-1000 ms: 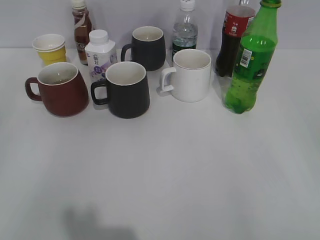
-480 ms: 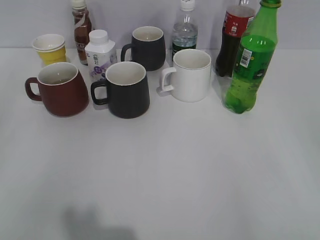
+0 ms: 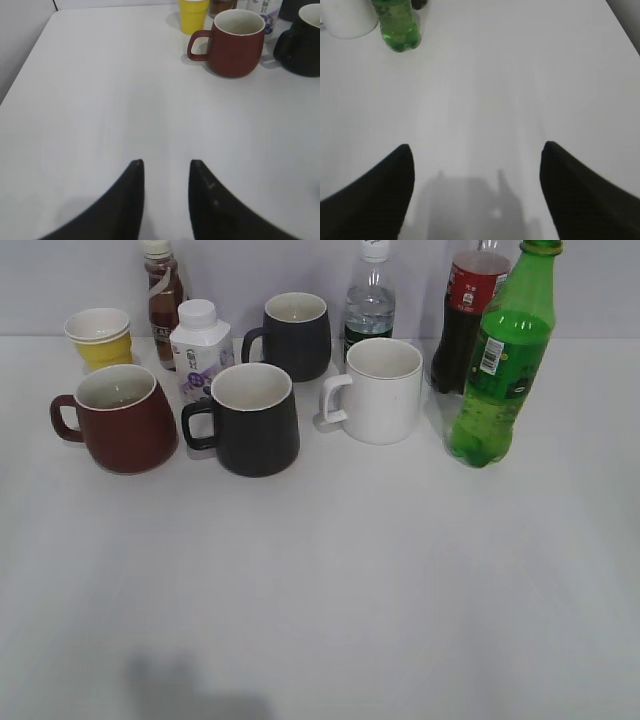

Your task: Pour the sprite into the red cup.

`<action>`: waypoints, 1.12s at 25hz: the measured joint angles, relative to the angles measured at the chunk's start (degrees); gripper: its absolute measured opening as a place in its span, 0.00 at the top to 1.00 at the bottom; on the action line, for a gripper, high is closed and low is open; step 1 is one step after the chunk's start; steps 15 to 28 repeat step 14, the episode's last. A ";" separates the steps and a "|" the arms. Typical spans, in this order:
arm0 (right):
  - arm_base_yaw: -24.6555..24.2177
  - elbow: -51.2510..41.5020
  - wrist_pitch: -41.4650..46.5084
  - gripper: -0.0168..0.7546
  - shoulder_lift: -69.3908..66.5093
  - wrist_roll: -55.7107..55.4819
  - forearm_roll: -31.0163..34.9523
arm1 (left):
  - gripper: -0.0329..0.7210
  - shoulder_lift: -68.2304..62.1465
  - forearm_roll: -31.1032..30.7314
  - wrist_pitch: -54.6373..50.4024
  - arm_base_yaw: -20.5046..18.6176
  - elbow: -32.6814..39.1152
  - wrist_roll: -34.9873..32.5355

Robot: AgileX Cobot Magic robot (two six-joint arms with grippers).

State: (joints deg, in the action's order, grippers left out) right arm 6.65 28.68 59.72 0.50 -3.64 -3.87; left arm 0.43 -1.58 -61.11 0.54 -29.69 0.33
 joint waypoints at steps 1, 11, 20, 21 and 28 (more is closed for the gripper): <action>0.00 0.00 0.00 0.22 0.00 0.00 0.00 | 0.64 0.00 0.00 0.00 0.00 0.00 0.00; 0.00 0.00 0.00 0.22 0.00 0.00 0.00 | 0.64 0.00 0.00 0.00 0.00 0.00 0.00; 0.00 0.00 0.00 0.22 0.00 0.00 0.00 | 0.64 0.00 0.00 0.00 0.00 0.00 0.00; 0.00 0.00 0.00 0.22 0.00 0.00 0.00 | 0.64 0.00 0.00 0.00 0.00 0.00 0.00; 0.00 0.00 0.00 0.22 0.00 0.00 0.00 | 0.64 0.00 0.00 0.00 0.00 0.00 0.00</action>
